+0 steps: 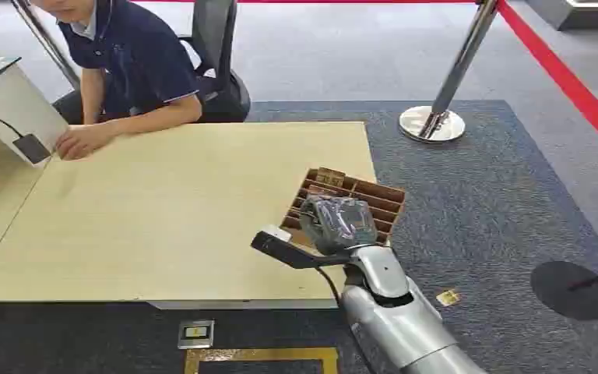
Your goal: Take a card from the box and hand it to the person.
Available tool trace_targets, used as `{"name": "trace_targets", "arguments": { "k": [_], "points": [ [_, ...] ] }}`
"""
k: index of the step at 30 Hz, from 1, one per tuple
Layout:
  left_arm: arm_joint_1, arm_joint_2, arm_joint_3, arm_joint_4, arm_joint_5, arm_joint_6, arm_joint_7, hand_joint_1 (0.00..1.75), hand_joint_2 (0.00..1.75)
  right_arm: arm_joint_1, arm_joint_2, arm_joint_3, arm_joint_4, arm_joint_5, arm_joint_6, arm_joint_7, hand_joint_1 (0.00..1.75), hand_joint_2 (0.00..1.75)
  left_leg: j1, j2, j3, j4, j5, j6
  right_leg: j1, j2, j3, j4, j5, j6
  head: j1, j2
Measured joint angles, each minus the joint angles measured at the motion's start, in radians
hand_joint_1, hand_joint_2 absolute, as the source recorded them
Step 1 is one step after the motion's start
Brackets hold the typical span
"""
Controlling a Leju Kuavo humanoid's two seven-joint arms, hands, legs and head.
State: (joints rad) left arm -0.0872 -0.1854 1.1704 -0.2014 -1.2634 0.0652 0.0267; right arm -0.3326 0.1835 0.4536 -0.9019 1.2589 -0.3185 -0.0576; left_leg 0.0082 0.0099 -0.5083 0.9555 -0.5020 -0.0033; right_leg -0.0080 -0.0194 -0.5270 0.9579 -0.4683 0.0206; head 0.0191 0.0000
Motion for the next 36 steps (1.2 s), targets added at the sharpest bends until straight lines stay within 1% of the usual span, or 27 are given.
{"name": "trace_targets", "arguments": {
  "k": [7, 9, 12, 15, 18, 22, 27, 31, 36],
  "points": [
    [0.000, 0.000, 0.002, 0.000, 0.011, 0.000, -0.006, 0.00, 0.00, -0.008, -0.016, 0.061, -0.190, -0.068, 0.059, -0.048, 1.75, 1.75, 0.000, 0.000, 0.000, 0.000, 0.000, 0.000, 0.000, 0.000, 0.000, 0.000, 0.000, 0.000, 0.000, 0.000],
    [0.000, 0.000, 0.002, 0.000, 0.011, 0.000, -0.006, 0.00, 0.00, -0.040, -0.015, 0.081, -0.213, -0.091, 0.061, -0.063, 1.75, 1.75, 0.000, 0.000, 0.000, 0.000, 0.000, 0.000, 0.000, 0.000, 0.000, 0.000, 0.000, 0.000, 0.000, 0.000],
    [0.000, 0.000, 0.002, 0.000, 0.009, 0.000, -0.015, 0.00, 0.00, -0.106, -0.009, 0.106, -0.211, -0.117, 0.057, -0.079, 1.75, 1.75, 0.000, 0.000, 0.000, 0.000, 0.000, 0.000, 0.000, 0.000, 0.000, 0.001, 0.000, 0.000, 0.000, 0.000],
    [-0.002, 0.000, 0.002, 0.000, 0.006, 0.000, -0.021, 0.00, 0.00, -0.178, 0.009, 0.123, -0.174, -0.130, 0.034, -0.087, 1.75, 1.75, 0.000, 0.000, 0.000, 0.000, 0.000, 0.000, 0.000, 0.000, 0.000, 0.001, 0.000, 0.000, 0.000, 0.000],
    [-0.004, 0.000, 0.002, 0.000, 0.004, 0.000, -0.021, 0.00, 0.00, -0.264, 0.044, 0.137, -0.087, -0.129, -0.032, -0.096, 1.75, 1.75, 0.000, 0.000, 0.001, 0.000, 0.000, 0.000, 0.000, 0.000, 0.000, 0.002, 0.000, 0.000, 0.000, 0.000],
    [-0.006, 0.000, 0.002, 0.000, 0.000, -0.001, -0.022, 0.00, 0.00, -0.348, 0.090, 0.146, 0.030, -0.126, -0.095, -0.105, 1.75, 1.75, 0.000, 0.000, 0.001, 0.000, 0.000, 0.000, 0.000, 0.000, 0.000, 0.002, 0.000, 0.000, 0.000, 0.000],
    [-0.007, 0.000, 0.002, 0.000, -0.005, -0.001, -0.022, 0.00, 0.00, -0.417, 0.136, 0.150, 0.142, -0.126, -0.110, -0.105, 1.75, 1.75, 0.000, 0.000, 0.000, 0.000, 0.000, 0.000, 0.000, 0.000, 0.000, 0.002, 0.000, 0.000, 0.000, 0.000],
    [-0.007, 0.000, 0.002, 0.002, -0.012, -0.003, -0.022, 0.00, 0.00, -0.445, 0.156, 0.154, 0.198, -0.139, -0.121, -0.105, 1.75, 1.75, 0.000, 0.000, 0.000, 0.000, 0.000, 0.000, 0.000, 0.000, 0.000, 0.002, 0.000, 0.000, 0.000, 0.000],
    [-0.007, 0.000, 0.000, 0.002, -0.021, -0.003, -0.022, 0.00, 0.00, -0.475, 0.169, 0.200, 0.244, -0.195, -0.119, -0.069, 1.75, 1.75, 0.000, 0.000, 0.000, 0.000, 0.000, 0.000, 0.000, 0.000, 0.000, 0.002, 0.000, 0.000, 0.000, 0.000]
  ]
}}
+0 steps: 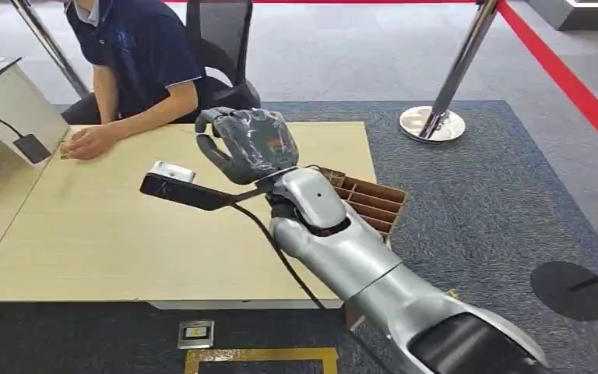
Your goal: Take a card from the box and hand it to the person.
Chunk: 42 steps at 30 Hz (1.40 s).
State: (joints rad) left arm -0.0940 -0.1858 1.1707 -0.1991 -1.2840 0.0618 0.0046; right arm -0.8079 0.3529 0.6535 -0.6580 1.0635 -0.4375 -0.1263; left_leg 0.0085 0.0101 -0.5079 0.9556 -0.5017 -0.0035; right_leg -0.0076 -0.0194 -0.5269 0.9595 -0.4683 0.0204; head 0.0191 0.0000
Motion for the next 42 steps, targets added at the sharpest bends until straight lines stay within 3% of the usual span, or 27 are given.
{"name": "trace_targets", "arguments": {
  "k": [9, 29, 30, 31, 32, 37, 39, 42],
  "points": [
    [0.000, 0.000, -0.002, 0.001, -0.009, -0.008, 0.000, 0.00, 0.00, -0.030, 0.003, 0.077, 0.053, -0.069, -0.002, 0.021, 1.75, 1.75, 0.000, 0.000, 0.000, 0.000, 0.000, 0.000, 0.000, 0.000, 0.000, 0.000, 0.000, 0.000, 0.000, 0.000],
    [0.000, 0.000, -0.003, 0.001, -0.015, -0.010, 0.001, 0.00, 0.00, -0.038, 0.006, 0.119, 0.107, -0.093, 0.012, 0.034, 1.75, 1.75, 0.000, 0.000, 0.000, 0.000, 0.000, 0.000, 0.000, 0.000, 0.000, 0.000, 0.000, 0.000, 0.000, 0.000],
    [0.000, 0.000, -0.003, 0.001, -0.017, -0.010, 0.001, 0.00, 0.00, -0.038, 0.006, 0.119, 0.110, -0.093, 0.018, 0.039, 1.19, 1.75, 0.000, 0.000, 0.000, 0.000, 0.000, 0.000, 0.000, 0.000, 0.000, 0.000, 0.000, 0.000, 0.000, 0.000],
    [0.000, 0.000, -0.003, 0.002, -0.018, -0.010, 0.001, 0.00, 0.00, -0.038, 0.006, 0.119, 0.114, -0.095, 0.021, 0.040, 0.10, 1.75, 0.000, 0.000, 0.000, 0.000, 0.000, 0.000, 0.000, 0.000, 0.000, 0.000, 0.000, 0.000, 0.000, 0.000],
    [0.000, 0.000, -0.003, 0.002, -0.018, -0.010, 0.001, 0.00, 0.00, -0.038, 0.006, 0.119, 0.119, -0.095, 0.022, 0.040, 0.00, 1.75, 0.000, 0.000, 0.000, 0.000, 0.000, 0.000, 0.000, 0.000, 0.000, 0.000, 0.000, 0.000, 0.000, 0.000],
    [0.001, 0.000, -0.004, 0.002, -0.020, -0.010, 0.005, 0.00, 0.00, -0.040, 0.005, 0.119, 0.150, -0.094, 0.069, 0.080, 0.00, 1.75, 0.000, 0.000, 0.000, 0.000, 0.000, 0.000, 0.000, 0.000, 0.000, 0.000, 0.000, 0.000, 0.000, 0.000],
    [0.001, 0.000, -0.005, 0.002, -0.020, -0.010, 0.005, 0.00, 0.00, -0.035, 0.001, 0.109, 0.160, -0.109, 0.068, 0.057, 0.00, 1.75, 0.000, 0.000, 0.000, 0.000, 0.000, 0.000, 0.000, 0.000, 0.000, 0.000, 0.000, 0.000, 0.000, 0.000],
    [0.002, 0.000, -0.005, 0.002, -0.007, -0.008, 0.006, 0.00, 0.00, 0.000, -0.008, 0.062, 0.148, -0.199, 0.097, -0.030, 0.00, 1.75, 0.000, 0.000, 0.000, 0.000, 0.000, 0.000, 0.000, 0.000, 0.000, 0.000, 0.000, 0.000, 0.000, 0.000]
  ]
}}
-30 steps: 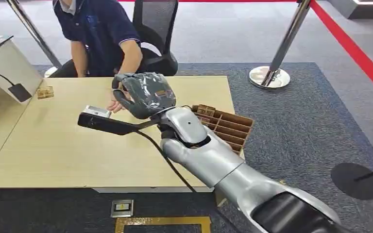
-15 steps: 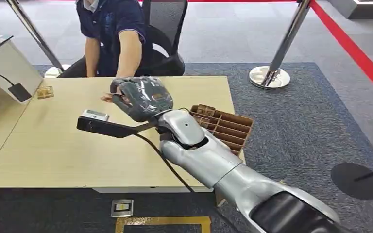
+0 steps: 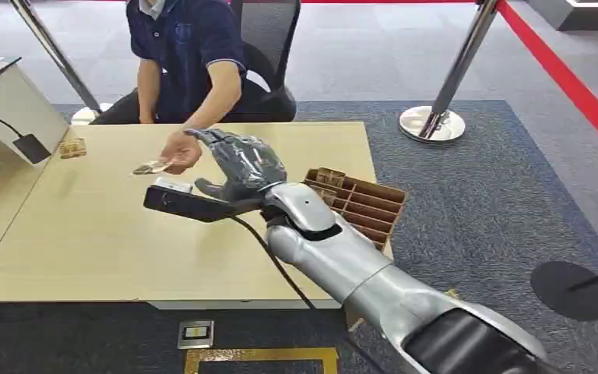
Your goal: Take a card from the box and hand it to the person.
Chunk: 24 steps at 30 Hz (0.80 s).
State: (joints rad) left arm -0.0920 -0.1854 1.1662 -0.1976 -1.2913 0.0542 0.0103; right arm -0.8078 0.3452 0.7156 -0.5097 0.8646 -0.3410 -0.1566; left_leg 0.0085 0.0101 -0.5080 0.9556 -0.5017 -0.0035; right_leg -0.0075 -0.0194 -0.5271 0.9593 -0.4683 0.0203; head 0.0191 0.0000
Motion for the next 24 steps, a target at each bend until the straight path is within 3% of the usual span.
{"name": "trace_targets", "arguments": {
  "k": [3, 8, 13, 18, 19, 22, 24],
  "points": [
    [0.000, 0.000, 0.001, 0.000, 0.015, 0.006, 0.000, 0.00, 0.00, 0.078, -0.020, -0.057, -0.092, -0.117, 0.052, -0.092, 0.00, 1.75, 0.000, 0.000, 0.000, 0.000, 0.000, 0.000, 0.000, 0.000, 0.000, -0.001, 0.000, 0.000, 0.000, 0.000],
    [0.004, 0.000, 0.003, 0.000, 0.026, 0.008, 0.002, 0.00, 0.00, 0.259, -0.086, -0.123, -0.376, -0.264, 0.110, -0.133, 0.00, 1.75, 0.000, 0.000, 0.000, 0.000, -0.002, 0.000, 0.000, 0.000, 0.000, -0.001, -0.001, 0.000, 0.000, 0.000],
    [0.011, 0.000, 0.006, 0.000, 0.030, 0.008, 0.018, 0.00, 0.00, 0.599, -0.202, -0.210, -0.815, -0.469, 0.186, -0.208, 0.00, 1.75, 0.000, -0.003, 0.000, 0.000, -0.005, 0.001, 0.000, 0.000, 0.001, -0.003, -0.004, 0.001, 0.000, 0.000],
    [0.009, 0.000, 0.009, 0.000, 0.041, 0.015, 0.040, 0.00, 0.00, 0.880, -0.276, -0.327, -1.119, -0.562, 0.220, -0.243, 0.00, 1.75, 0.000, -0.002, 0.001, 0.000, -0.008, 0.001, 0.000, 0.000, 0.002, -0.003, -0.007, 0.001, 0.000, 0.000],
    [0.008, 0.000, 0.010, 0.000, 0.041, 0.016, 0.044, 0.00, 0.00, 0.922, -0.284, -0.357, -1.166, -0.575, 0.223, -0.239, 0.00, 0.00, 0.000, -0.002, 0.001, 0.000, -0.008, 0.001, 0.000, 0.000, 0.002, -0.003, -0.007, 0.001, 0.000, 0.000],
    [0.008, 0.000, 0.013, 0.001, 0.043, 0.020, 0.048, 0.00, 0.00, 1.046, -0.281, -0.463, -1.258, -0.573, 0.229, -0.170, 0.00, 0.00, 0.000, -0.002, 0.002, 0.000, -0.009, 0.001, 0.000, 0.000, 0.003, -0.003, -0.008, 0.002, 0.000, 0.000],
    [0.009, 0.000, 0.014, 0.001, 0.040, 0.020, 0.049, 0.00, 0.00, 1.105, -0.246, -0.574, -1.279, -0.539, 0.292, -0.155, 0.00, 0.00, 0.000, -0.002, 0.003, 0.000, -0.009, 0.001, 0.000, 0.000, 0.003, -0.003, -0.008, 0.001, 0.000, 0.000]
  ]
}}
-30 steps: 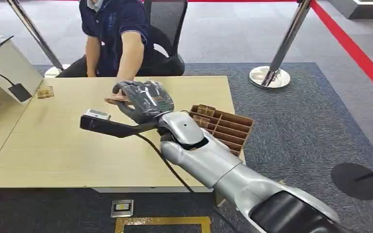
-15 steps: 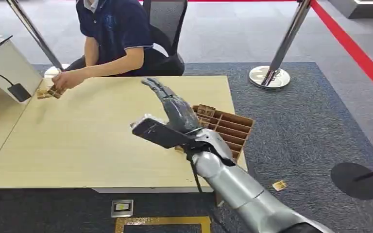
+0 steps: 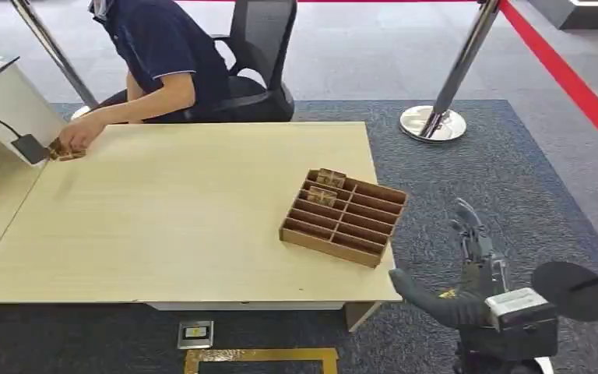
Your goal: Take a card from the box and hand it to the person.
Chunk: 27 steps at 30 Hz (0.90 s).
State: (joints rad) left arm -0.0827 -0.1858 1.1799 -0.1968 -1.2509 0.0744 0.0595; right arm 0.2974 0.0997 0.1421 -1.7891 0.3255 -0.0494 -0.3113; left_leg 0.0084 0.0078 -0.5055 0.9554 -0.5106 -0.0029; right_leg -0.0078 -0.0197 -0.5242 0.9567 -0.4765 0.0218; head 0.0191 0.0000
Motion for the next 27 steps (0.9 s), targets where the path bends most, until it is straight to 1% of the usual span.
{"name": "trace_targets", "arguments": {
  "k": [1, 2, 3, 4, 5, 7, 8, 9, 10, 11, 12, 13, 14, 15, 16, 17, 18, 19, 20, 21, 22, 24, 25, 26, 27],
  "points": [
    [0.000, 0.000, 0.000, 0.000, 0.000, 0.000, 0.000, 0.00, 0.00, 0.021, 0.030, -0.071, -0.003, 0.023, 0.061, -0.002, 0.00, 0.00, 0.000, 0.000, 0.000, 0.000, 0.000, 0.000, 0.000, 0.000, 0.000, 0.000, 0.000, 0.000, 0.000, 0.000],
    [-0.001, 0.000, 0.000, 0.000, 0.000, 0.000, 0.001, 0.00, 0.00, 0.029, 0.063, -0.149, 0.005, 0.046, 0.130, 0.015, 0.00, 0.00, 0.000, 0.000, 0.001, 0.000, 0.000, 0.000, 0.000, 0.000, 0.001, 0.000, 0.000, 0.000, 0.000, 0.000],
    [-0.001, 0.000, 0.000, 0.000, 0.001, 0.001, 0.002, 0.00, 0.00, 0.025, 0.088, -0.223, 0.034, 0.068, 0.187, 0.016, 0.00, 0.00, 0.000, 0.000, 0.001, 0.000, 0.000, 0.000, 0.000, 0.000, 0.002, 0.000, 0.000, 0.000, 0.000, 0.000],
    [-0.002, 0.000, 0.001, 0.000, 0.007, 0.005, 0.002, 0.00, 0.00, 0.016, 0.111, -0.309, 0.085, 0.103, 0.228, 0.013, 0.00, 0.00, 0.000, 0.000, 0.002, 0.000, 0.000, 0.000, 0.000, 0.000, 0.003, 0.000, 0.000, 0.000, 0.000, 0.000],
    [-0.002, -0.001, 0.003, 0.000, 0.012, 0.008, 0.001, 0.00, 0.00, 0.003, 0.125, -0.382, 0.141, 0.142, 0.234, 0.001, 0.00, 0.00, 0.000, 0.000, 0.002, 0.000, 0.000, 0.000, 0.000, 0.000, 0.004, 0.000, 0.000, 0.000, 0.000, 0.000],
    [0.000, -0.002, 0.010, 0.000, 0.017, 0.010, -0.003, 0.00, 0.00, -0.035, 0.147, -0.521, 0.276, 0.197, 0.236, -0.052, 0.00, 0.00, 0.000, 0.000, 0.003, 0.000, 0.000, 0.000, 0.000, 0.000, 0.004, 0.000, 0.000, 0.000, 0.000, 0.000],
    [0.000, -0.002, 0.012, 0.000, 0.018, 0.010, -0.003, 0.00, 0.00, -0.045, 0.154, -0.577, 0.327, 0.212, 0.235, -0.069, 0.00, 1.75, 0.000, 0.000, 0.003, 0.000, 0.000, 0.000, -0.001, 0.000, 0.004, 0.000, 0.000, 0.000, 0.000, 0.000],
    [0.000, -0.002, 0.013, 0.000, 0.018, 0.010, -0.003, 0.00, 0.00, -0.054, 0.162, -0.613, 0.357, 0.222, 0.236, -0.080, 0.00, 1.75, 0.000, 0.000, 0.003, 0.000, 0.000, 0.000, -0.001, 0.000, 0.004, 0.000, 0.000, 0.000, 0.000, 0.000],
    [0.000, -0.002, 0.016, 0.000, 0.019, 0.012, -0.003, 0.00, 0.00, -0.063, 0.173, -0.647, 0.390, 0.232, 0.240, -0.071, 0.00, 1.75, 0.000, 0.000, 0.003, 0.000, 0.000, 0.000, -0.001, 0.000, 0.003, 0.000, 0.000, 0.000, 0.000, 0.000],
    [0.000, -0.002, 0.017, 0.000, 0.022, 0.016, -0.006, 0.00, 0.00, -0.075, 0.179, -0.677, 0.418, 0.243, 0.239, -0.038, 0.00, 1.75, 0.000, 0.000, 0.003, 0.000, 0.000, 0.000, -0.001, 0.000, 0.003, 0.000, 0.000, 0.000, 0.000, 0.000],
    [0.000, -0.002, 0.019, 0.000, 0.028, 0.020, -0.014, 0.00, 0.00, -0.100, 0.180, -0.716, 0.474, 0.252, 0.224, 0.000, 0.00, 1.75, 0.000, 0.001, 0.003, 0.000, 0.000, 0.000, 0.000, 0.000, 0.003, 0.000, 0.000, 0.000, 0.000, 0.000],
    [0.000, -0.003, 0.021, 0.000, 0.031, 0.024, -0.022, 0.00, 0.00, -0.137, 0.170, -0.765, 0.583, 0.249, 0.186, 0.003, 0.00, 1.75, 0.000, 0.001, 0.004, 0.000, 0.000, 0.000, 0.000, 0.000, 0.003, 0.000, 0.000, 0.000, 0.000, 0.000],
    [-0.001, -0.004, 0.023, 0.001, 0.032, 0.027, -0.025, 0.00, 0.00, -0.182, 0.146, -0.811, 0.698, 0.246, 0.142, -0.005, 0.00, 1.75, 0.000, 0.002, 0.004, 0.000, -0.001, 0.001, 0.000, 0.000, 0.004, 0.000, 0.000, 0.000, 0.000, 0.000],
    [0.000, -0.005, 0.025, 0.001, 0.035, 0.027, -0.031, 0.00, 0.00, -0.212, 0.119, -0.864, 0.834, 0.247, 0.084, -0.012, 0.00, 1.75, 0.000, 0.001, 0.004, 0.000, -0.001, 0.001, -0.001, 0.000, 0.005, 0.000, -0.002, 0.002, 0.000, 0.000],
    [0.001, -0.005, 0.027, 0.001, 0.035, 0.029, -0.034, 0.00, 0.00, -0.229, 0.100, -0.908, 0.941, 0.248, 0.047, -0.018, 0.00, 1.75, 0.000, 0.000, 0.004, 0.000, -0.001, 0.001, -0.001, 0.000, 0.005, 0.000, -0.002, 0.002, 0.001, 0.000],
    [0.004, -0.005, 0.029, 0.001, 0.035, 0.029, -0.035, 0.00, 0.00, -0.237, 0.086, -0.936, 1.006, 0.249, 0.024, -0.027, 0.00, 1.75, 0.000, 0.000, 0.003, 0.000, -0.001, 0.001, -0.002, 0.000, 0.005, 0.000, -0.002, 0.002, 0.000, 0.000],
    [0.007, -0.005, 0.031, 0.001, 0.035, 0.030, -0.036, 0.00, 0.00, -0.249, 0.077, -0.957, 1.071, 0.251, 0.016, -0.030, 0.00, 1.75, -0.001, 0.001, 0.004, 0.000, -0.001, 0.001, -0.001, 0.000, 0.004, 0.000, -0.001, 0.002, 0.001, 0.000],
    [0.006, -0.005, 0.033, 0.002, 0.037, 0.030, -0.036, 0.00, 0.00, -0.262, 0.062, -0.977, 1.141, 0.258, 0.000, -0.018, 0.00, 1.75, 0.000, 0.002, 0.004, 0.000, -0.002, 0.000, -0.001, 0.001, 0.004, 0.000, -0.001, 0.001, 0.000, 0.000],
    [0.005, -0.006, 0.034, 0.002, 0.038, 0.030, -0.036, 0.00, 0.00, -0.274, 0.053, -0.991, 1.197, 0.260, -0.011, 0.017, 0.00, 1.75, 0.000, 0.002, 0.005, 0.000, -0.003, 0.000, 0.000, 0.001, 0.005, 0.000, -0.002, 0.000, 0.000, 0.000],
    [0.004, -0.007, 0.034, 0.002, 0.038, 0.030, -0.035, 0.00, 1.75, -0.287, 0.044, -1.008, 1.259, 0.262, -0.016, 0.083, 0.00, 1.75, 0.000, 0.002, 0.005, 0.000, -0.003, 0.000, 0.000, 0.001, 0.005, 0.000, -0.002, 0.001, 0.001, 0.000],
    [0.004, -0.007, 0.034, 0.002, 0.037, 0.029, -0.036, 0.00, 1.75, -0.298, 0.043, -1.022, 1.299, 0.262, -0.023, 0.145, 0.00, 1.75, 0.000, 0.002, 0.005, 0.000, -0.002, 0.000, 0.000, 0.001, 0.005, 0.000, -0.003, 0.000, 0.000, 0.000],
    [0.006, -0.007, 0.034, 0.002, 0.035, 0.022, -0.035, 0.00, 1.75, -0.313, 0.045, -1.048, 1.383, 0.285, -0.035, 0.325, 0.00, 1.75, 0.000, 0.002, 0.005, -0.001, -0.002, 0.000, 0.000, 0.001, 0.005, 0.001, -0.003, 0.000, 0.000, 0.000],
    [0.006, -0.007, 0.034, 0.002, 0.035, 0.018, -0.036, 0.00, 0.00, -0.316, 0.047, -1.048, 1.415, 0.315, -0.039, 0.402, 0.00, 1.75, 0.000, 0.002, 0.005, -0.001, -0.002, 0.000, 0.000, 0.001, 0.005, 0.002, -0.003, 0.000, 0.000, 0.000],
    [0.006, -0.007, 0.034, 0.002, 0.037, 0.016, -0.038, 0.00, 0.00, -0.320, 0.052, -1.048, 1.444, 0.342, -0.044, 0.460, 0.00, 1.75, 0.001, 0.002, 0.005, -0.001, -0.003, 0.000, 0.000, 0.001, 0.005, 0.002, -0.004, -0.001, 0.000, 0.000],
    [0.005, -0.007, 0.034, 0.002, 0.039, 0.015, -0.039, 0.00, 0.00, -0.324, 0.058, -1.048, 1.466, 0.358, -0.046, 0.487, 0.00, 0.00, 0.001, 0.002, 0.005, -0.001, -0.003, -0.001, 0.000, 0.001, 0.005, 0.002, -0.004, -0.001, 0.000, 0.000]
  ]
}}
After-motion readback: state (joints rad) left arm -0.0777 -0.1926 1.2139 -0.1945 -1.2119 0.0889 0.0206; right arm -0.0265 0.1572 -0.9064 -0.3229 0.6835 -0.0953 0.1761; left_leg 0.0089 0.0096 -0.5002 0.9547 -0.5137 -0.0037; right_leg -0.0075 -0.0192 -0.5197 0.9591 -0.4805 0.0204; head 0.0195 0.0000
